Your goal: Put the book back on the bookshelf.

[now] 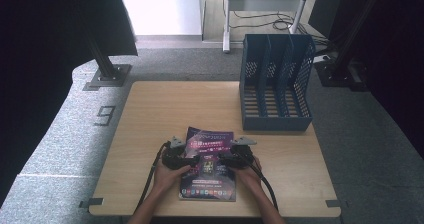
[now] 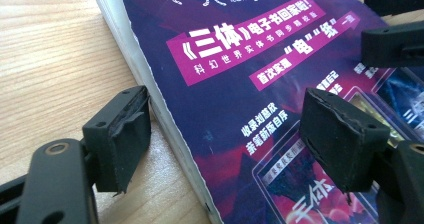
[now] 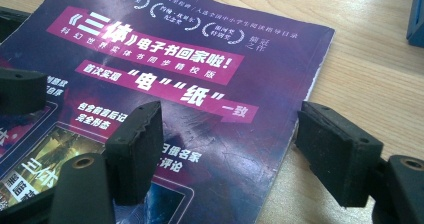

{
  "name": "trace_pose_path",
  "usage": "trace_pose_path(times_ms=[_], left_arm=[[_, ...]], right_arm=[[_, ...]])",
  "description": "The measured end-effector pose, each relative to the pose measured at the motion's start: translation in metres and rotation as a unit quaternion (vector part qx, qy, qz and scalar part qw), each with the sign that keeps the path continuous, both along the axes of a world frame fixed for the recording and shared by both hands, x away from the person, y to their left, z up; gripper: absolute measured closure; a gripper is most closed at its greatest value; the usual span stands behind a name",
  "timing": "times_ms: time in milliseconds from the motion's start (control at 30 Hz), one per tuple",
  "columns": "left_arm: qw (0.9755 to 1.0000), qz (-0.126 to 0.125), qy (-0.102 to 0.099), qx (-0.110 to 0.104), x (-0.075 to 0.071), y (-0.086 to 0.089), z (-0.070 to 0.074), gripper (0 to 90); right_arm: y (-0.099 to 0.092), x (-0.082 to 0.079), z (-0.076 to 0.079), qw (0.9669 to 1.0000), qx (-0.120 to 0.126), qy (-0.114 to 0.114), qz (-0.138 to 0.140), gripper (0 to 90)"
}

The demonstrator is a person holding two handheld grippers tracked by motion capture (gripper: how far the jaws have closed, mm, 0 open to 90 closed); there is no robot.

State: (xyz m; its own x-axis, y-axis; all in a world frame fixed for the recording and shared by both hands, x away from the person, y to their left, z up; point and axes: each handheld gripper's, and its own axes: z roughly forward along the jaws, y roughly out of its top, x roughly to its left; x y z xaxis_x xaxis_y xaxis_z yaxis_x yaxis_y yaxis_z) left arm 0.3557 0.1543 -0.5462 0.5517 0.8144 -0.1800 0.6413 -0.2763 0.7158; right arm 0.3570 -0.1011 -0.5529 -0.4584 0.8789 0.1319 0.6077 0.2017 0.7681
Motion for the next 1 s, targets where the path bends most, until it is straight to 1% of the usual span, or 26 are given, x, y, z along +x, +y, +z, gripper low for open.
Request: trace_pose_path(times_ms=[67,100,167,200,233,267,300,367,400,467,500,533,600,633,700,733,767,800,833,967,1000], left_arm=[[0.9999,0.001,0.004,-0.013,0.000,0.002,0.001,21.6],[0.9999,0.001,0.004,-0.013,0.000,0.002,0.001,21.8],[0.9997,0.002,0.004,-0.024,0.000,0.003,0.002,21.9],[0.9995,0.002,0.001,-0.031,-0.001,0.004,0.005,22.3],[0.9995,0.002,0.001,-0.031,-0.001,0.004,0.005,22.6],[0.9992,0.002,-0.004,-0.039,-0.002,0.004,0.008,22.8],[0.9991,0.001,-0.004,-0.042,-0.003,0.005,0.008,23.0],[0.9989,0.000,-0.004,-0.046,-0.003,0.005,0.009,23.0],[0.9985,-0.004,-0.008,-0.054,-0.005,0.005,0.011,23.0],[0.9983,-0.005,-0.011,-0.058,-0.006,0.005,0.012,23.2],[0.9978,-0.012,-0.020,-0.062,-0.008,0.003,0.014,23.6],[0.9978,-0.012,-0.020,-0.062,-0.008,0.003,0.014,23.9],[0.9973,-0.022,-0.022,-0.066,-0.010,0.002,0.016,24.9],[0.9968,-0.034,-0.017,-0.070,-0.011,-0.001,0.015,25.7],[0.9968,-0.039,-0.016,-0.068,-0.011,-0.002,0.014,26.4],[0.9971,-0.041,-0.025,-0.059,-0.012,-0.005,0.013,26.9],[0.9971,-0.041,-0.025,-0.059,-0.012,-0.005,0.013,27.7],[0.9971,-0.042,-0.030,-0.056,-0.013,-0.006,0.013,27.7],[0.9969,-0.043,-0.037,-0.055,-0.013,-0.007,0.014,29.6],[0.9971,-0.038,-0.040,-0.052,-0.011,-0.008,0.016,32.1],[0.9975,-0.037,-0.039,-0.046,-0.009,-0.010,0.016,32.2]], right_arm=[[0.000,0.000,0.000,1.0000,-0.001,-0.001,0.000,26.6],[0.000,0.000,0.000,1.0000,-0.001,-0.001,0.000,26.6],[0.000,0.000,0.000,1.0000,-0.001,-0.001,0.000,26.6],[0.000,0.000,0.000,1.0000,-0.001,-0.001,0.000,26.6],[0.000,0.000,0.000,1.0000,-0.001,-0.001,0.000,26.6],[0.000,0.000,0.000,1.0000,-0.001,-0.001,-0.001,26.6],[0.000,0.000,0.000,1.0000,-0.001,-0.001,0.000,26.6],[0.000,0.000,0.000,1.0000,-0.001,-0.001,0.000,26.6],[0.000,0.000,0.000,1.0000,-0.001,-0.001,0.000,26.6],[0.000,0.000,0.000,1.0000,-0.002,-0.002,0.000,26.5],[0.000,0.000,0.000,1.0000,-0.003,-0.002,0.000,26.5],[0.000,0.000,0.000,1.0000,-0.003,-0.002,0.000,26.5],[0.000,0.000,0.000,1.0000,-0.004,-0.002,0.000,26.5],[0.000,0.000,0.000,1.0000,-0.004,-0.002,0.001,26.5],[0.000,0.000,0.000,1.0000,-0.004,-0.002,0.001,26.4],[0.000,0.000,0.000,1.0000,-0.004,-0.002,0.002,26.4],[0.000,0.000,0.000,1.0000,-0.004,-0.002,0.002,26.4],[0.000,0.000,0.000,1.0000,-0.004,-0.002,0.003,26.4],[0.000,-0.001,0.000,1.0000,-0.004,-0.002,0.003,26.4],[0.000,0.000,0.000,1.0000,-0.004,-0.002,0.003,26.3],[0.000,0.000,0.000,1.0000,-0.004,-0.002,0.004,26.2]])
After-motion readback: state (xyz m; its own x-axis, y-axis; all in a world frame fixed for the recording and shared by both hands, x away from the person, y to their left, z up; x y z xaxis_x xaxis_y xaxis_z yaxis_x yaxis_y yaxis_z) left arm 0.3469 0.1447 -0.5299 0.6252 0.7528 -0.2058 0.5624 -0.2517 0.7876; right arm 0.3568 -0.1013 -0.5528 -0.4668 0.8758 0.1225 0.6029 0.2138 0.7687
